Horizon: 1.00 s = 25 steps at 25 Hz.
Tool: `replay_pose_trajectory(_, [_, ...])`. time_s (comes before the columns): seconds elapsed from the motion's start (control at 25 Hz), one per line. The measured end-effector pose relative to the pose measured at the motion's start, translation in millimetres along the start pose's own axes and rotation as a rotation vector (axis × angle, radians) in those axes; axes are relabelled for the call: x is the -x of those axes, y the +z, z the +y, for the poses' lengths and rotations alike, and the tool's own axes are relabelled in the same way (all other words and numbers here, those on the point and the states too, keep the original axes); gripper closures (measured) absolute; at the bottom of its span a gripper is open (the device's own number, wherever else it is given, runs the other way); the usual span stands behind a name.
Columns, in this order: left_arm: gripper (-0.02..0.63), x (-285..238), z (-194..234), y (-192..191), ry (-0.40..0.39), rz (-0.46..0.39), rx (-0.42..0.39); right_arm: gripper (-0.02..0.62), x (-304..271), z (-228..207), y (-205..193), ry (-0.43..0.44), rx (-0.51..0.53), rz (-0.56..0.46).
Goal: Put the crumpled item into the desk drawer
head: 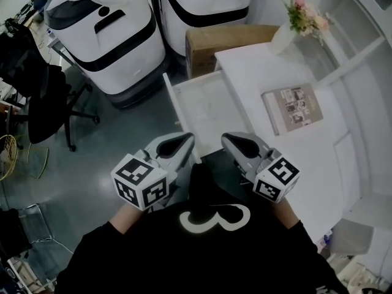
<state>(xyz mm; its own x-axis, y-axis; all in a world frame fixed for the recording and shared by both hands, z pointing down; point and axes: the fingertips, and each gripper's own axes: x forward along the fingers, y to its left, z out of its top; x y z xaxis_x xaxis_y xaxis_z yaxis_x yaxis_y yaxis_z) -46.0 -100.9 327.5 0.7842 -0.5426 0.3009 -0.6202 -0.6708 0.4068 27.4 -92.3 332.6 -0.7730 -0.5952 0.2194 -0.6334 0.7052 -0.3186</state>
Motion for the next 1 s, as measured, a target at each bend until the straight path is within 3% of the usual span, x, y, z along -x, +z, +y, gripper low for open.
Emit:
replay_pose_trajectory(0.4, [0.595,2,-7,7,0.004,0.001,-0.033,0.592,7,-7,6,-0.024,-0.006,-0.01])
replay_pose_trajectory(1.0, [0.595,0,2,1,0.028,0.013,-0.017,0.592,1,-12,-1,-0.015,-0.017,0.008])
